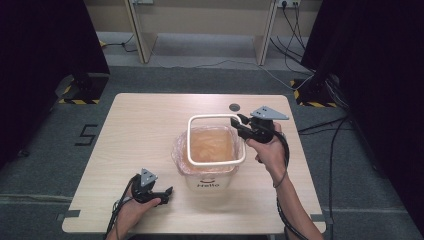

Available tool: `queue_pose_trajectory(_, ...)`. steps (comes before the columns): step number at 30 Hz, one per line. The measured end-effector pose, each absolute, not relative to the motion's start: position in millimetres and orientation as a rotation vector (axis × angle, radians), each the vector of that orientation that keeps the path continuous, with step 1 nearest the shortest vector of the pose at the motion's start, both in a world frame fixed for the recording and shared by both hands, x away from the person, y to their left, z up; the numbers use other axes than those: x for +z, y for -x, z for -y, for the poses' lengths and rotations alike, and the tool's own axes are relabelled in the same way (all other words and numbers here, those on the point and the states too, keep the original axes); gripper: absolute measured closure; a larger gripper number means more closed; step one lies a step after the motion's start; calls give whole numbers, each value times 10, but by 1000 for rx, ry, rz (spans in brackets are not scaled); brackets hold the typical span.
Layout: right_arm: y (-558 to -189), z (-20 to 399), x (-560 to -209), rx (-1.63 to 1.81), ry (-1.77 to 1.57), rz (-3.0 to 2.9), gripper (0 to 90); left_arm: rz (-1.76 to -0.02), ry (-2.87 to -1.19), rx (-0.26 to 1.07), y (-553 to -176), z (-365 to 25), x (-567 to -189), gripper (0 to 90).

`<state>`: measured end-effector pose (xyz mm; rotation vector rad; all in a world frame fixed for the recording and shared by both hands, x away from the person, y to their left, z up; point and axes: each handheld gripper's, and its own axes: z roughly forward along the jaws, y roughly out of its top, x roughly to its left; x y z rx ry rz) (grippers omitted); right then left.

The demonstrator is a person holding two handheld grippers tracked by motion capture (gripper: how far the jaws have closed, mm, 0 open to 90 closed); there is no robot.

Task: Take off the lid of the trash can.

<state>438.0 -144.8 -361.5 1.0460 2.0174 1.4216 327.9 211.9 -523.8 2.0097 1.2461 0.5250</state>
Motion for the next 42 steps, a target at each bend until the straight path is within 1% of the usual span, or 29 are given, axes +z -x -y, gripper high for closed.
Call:
queue_pose_trajectory(12, -4272, 1847, -3623, 1447, -1122, -1935, 674, -1245, -2011, 527, -3279, -2120, -5237, 108)
queue_pose_trajectory(19, -4216, 2192, -3727, 1503, -1218, -1874, 674, -1246, -2010, 526, -3279, -2119, -5238, 108)
queue_pose_trajectory(26, -4161, 2533, -3774, 1482, -1276, -1812, 673, -1247, -2008, 525, -3279, -2118, -5238, 107)
queue_pose_trajectory(31, -4126, 2775, -3917, 1437, -1337, -1786, 673, -1246, -2009, 526, -3279, -2119, -5238, 108)
queue_pose_trajectory(34, -4127, 2845, -3999, 1431, -1368, -1783, 673, -1247, -2009, 526, -3279, -2118, -5238, 107)
queue_pose_trajectory(35, -4144, 2918, -4067, 1428, -1393, -1770, 673, -1247, -2008, 526, -3279, -2118, -5239, 107)
queue_pose_trajectory(42, -4173, 3105, -4186, 1407, -1443, -1736, 673, -1245, -2010, 526, -3280, -2120, -5238, 108)
